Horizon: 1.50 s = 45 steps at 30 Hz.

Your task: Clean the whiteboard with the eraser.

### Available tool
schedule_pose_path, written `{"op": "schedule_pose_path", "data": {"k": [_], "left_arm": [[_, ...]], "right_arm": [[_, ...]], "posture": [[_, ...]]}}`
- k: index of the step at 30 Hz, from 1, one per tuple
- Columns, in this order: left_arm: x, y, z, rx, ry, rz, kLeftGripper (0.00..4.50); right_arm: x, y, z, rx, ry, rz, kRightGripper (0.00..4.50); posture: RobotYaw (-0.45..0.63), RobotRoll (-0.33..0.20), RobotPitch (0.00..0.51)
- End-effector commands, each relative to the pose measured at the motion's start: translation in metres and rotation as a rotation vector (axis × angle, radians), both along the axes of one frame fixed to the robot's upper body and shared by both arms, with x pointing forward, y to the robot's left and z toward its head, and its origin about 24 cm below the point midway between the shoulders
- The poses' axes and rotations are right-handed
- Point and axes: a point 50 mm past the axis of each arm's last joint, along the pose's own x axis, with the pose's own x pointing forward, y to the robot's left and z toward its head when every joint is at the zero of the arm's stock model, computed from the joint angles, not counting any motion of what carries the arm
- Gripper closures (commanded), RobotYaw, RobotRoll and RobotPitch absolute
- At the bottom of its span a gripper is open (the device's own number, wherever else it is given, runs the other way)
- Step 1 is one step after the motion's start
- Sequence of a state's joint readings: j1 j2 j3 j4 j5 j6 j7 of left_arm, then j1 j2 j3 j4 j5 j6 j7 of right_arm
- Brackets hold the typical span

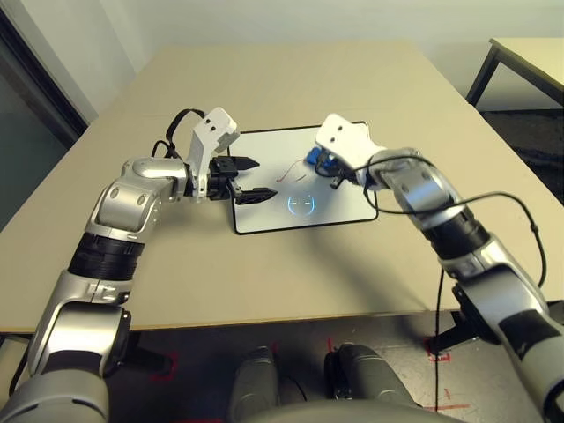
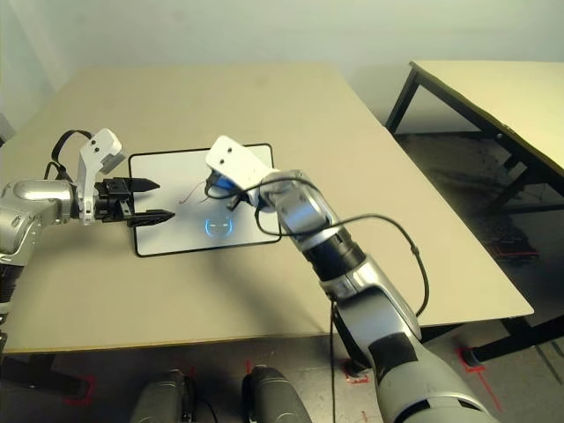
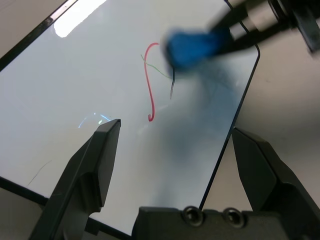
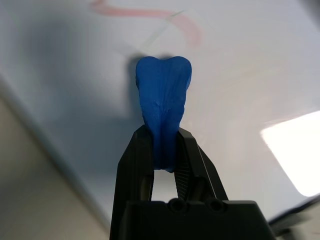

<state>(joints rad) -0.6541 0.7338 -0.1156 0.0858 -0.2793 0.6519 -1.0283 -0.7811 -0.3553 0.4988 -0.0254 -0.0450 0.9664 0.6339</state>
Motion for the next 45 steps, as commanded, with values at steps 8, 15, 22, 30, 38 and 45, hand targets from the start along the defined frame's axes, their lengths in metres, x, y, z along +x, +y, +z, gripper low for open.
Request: {"op": "schedule_pose_path", "data": {"k": [8, 15, 22, 30, 38, 45], "left_arm": [[0.003, 0.002, 0.001, 0.005, -0.007, 0.002, 0.00], [0.001, 0.002, 0.002, 0.003, -0.010, 0.003, 0.00], [0.000, 0.003, 0.001, 0.002, -0.011, 0.007, 0.00], [0.002, 0.002, 0.003, 0.005, -0.017, 0.003, 0.00], [0.001, 0.001, 0.004, 0.009, -0.019, 0.000, 0.00], [-0.001, 0.001, 0.005, 0.010, -0.021, 0.000, 0.00]], "right_arm": [[0.023, -0.003, 0.011, -0.027, -0.045, -0.052, 3.93], [0.047, -0.007, 0.026, -0.028, -0.105, -0.088, 3.93], [0.007, 0.000, -0.002, -0.078, -0.005, 0.046, 3.93], [0.016, 0.002, -0.004, -0.093, -0.014, 0.026, 3.93], [0.058, 0.000, 0.030, -0.054, -0.144, -0.060, 3.93], [0.036, 0.006, 0.018, -0.069, -0.092, 0.021, 3.93]], "posture": [[-0.04, 0.000, 0.016], [-0.03, 0.000, 0.015], [-0.03, 0.000, 0.013], [-0.03, 0.000, 0.007], [-0.02, 0.000, 0.003], [-0.02, 0.000, 0.004]]}}
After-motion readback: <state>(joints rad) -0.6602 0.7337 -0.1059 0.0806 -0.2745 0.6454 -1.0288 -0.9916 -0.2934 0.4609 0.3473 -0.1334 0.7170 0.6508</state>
